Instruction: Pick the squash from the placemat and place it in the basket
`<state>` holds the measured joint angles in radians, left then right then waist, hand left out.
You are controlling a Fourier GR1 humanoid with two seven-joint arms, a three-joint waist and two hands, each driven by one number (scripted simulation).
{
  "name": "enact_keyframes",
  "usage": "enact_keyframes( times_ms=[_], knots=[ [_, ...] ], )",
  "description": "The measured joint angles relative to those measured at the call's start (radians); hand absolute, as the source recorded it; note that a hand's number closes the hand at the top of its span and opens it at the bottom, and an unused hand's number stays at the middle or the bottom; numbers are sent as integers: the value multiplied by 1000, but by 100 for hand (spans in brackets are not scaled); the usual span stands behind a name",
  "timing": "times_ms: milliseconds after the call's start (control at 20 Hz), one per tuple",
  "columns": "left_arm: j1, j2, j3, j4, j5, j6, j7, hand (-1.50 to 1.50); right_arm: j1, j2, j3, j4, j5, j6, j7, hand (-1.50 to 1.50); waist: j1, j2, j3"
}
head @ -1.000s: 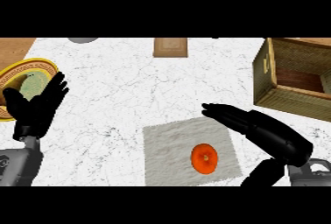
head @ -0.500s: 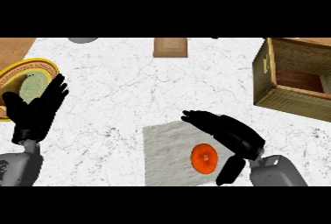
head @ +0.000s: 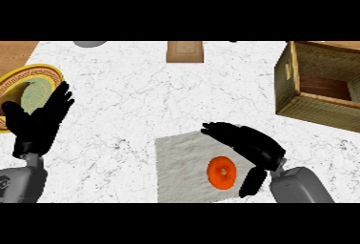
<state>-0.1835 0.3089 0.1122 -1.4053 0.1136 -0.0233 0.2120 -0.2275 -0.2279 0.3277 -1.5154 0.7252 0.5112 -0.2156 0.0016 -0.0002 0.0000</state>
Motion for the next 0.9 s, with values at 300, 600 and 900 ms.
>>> enact_keyframes(
  times_ms=[300,600,900],
  knots=[
    [-4,-5,27,8,-11,-22,-3,0,26,-14,-34,19,2,31,-87,-150,-1,0,0],
    [-41,-18,35,21,-30,-22,22,0,64,1,-23,-16,22,53,-122,-150,-2,0,0],
    [-39,-22,52,33,-35,-38,10,0,118,5,3,-24,101,-6,-139,-150,-3,0,0]
  ],
)
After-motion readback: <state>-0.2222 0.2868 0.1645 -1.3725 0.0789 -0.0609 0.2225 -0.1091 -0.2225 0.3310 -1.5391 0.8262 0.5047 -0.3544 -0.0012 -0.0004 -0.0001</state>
